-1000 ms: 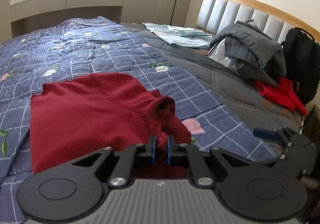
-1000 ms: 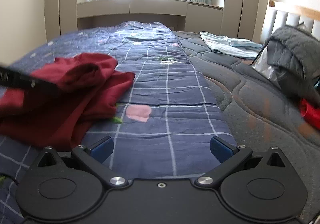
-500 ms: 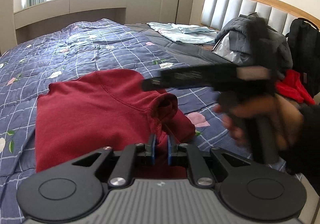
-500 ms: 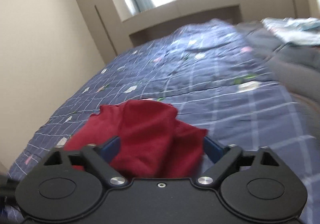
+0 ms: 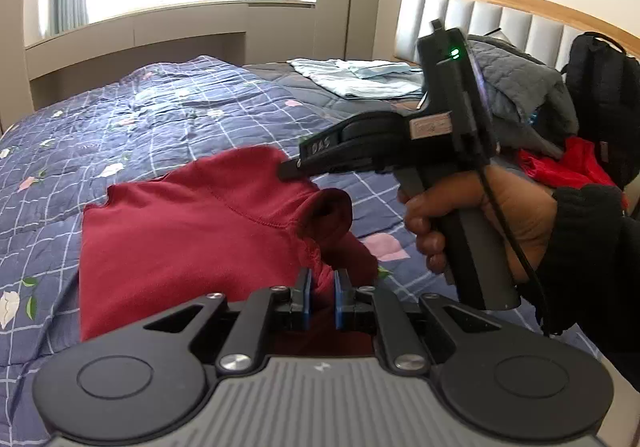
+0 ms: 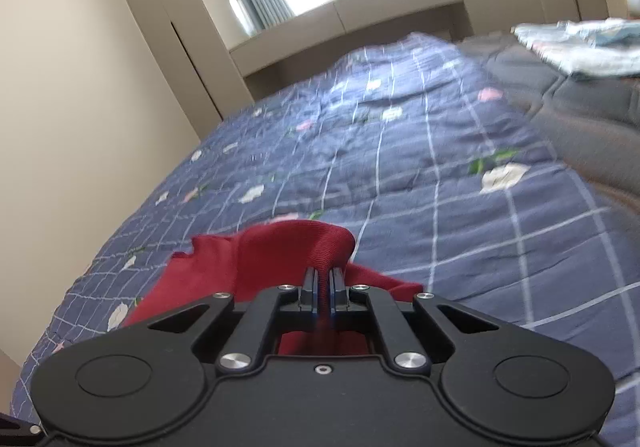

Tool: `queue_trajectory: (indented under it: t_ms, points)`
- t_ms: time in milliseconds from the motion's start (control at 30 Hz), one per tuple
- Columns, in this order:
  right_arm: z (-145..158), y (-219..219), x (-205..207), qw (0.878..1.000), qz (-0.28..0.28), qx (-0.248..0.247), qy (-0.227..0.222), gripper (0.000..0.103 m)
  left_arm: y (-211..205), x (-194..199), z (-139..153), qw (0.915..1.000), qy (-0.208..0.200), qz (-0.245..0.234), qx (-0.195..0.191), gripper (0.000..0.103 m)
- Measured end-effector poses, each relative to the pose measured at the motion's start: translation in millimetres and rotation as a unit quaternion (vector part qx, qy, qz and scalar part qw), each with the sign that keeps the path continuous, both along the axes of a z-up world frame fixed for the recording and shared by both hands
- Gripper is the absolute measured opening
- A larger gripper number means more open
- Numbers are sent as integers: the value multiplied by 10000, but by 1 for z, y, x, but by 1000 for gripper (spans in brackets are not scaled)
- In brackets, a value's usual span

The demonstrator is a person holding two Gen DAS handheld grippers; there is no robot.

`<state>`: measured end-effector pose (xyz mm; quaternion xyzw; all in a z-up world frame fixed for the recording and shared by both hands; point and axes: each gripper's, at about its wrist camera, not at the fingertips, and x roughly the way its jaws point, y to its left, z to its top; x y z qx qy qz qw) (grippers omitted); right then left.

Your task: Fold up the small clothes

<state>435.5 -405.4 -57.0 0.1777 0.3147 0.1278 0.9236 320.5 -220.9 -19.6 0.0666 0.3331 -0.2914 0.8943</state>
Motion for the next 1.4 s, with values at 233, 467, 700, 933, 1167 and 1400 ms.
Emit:
queue_trajectory:
  t_ms: [233,467,700,933,1167,1400]
  points:
    - [-6,-6,-18,9989,-211,-402,131,4,-5,0,-20,9993,357,-107,24,11]
    - [-14,-2,-23,9982,-277,-497,192,20,-1,-1,-19,9978,633,-110,-181,47]
    - [0,4,-42,9949,-565,-838,14,92,30,-5,2,9952,723,357,-547,93]
    - [5,40,-68,9890,-596,-1333,-223,102,90,17,6,9766,525,2049,-388,103]
    - [-6,69,-92,9658,-1233,-2245,-401,102,128,56,-29,9549,818,2846,-220,103]
    - [-36,52,-105,9566,-1765,-2317,-17,102,141,50,-59,9497,1441,2699,-665,103]
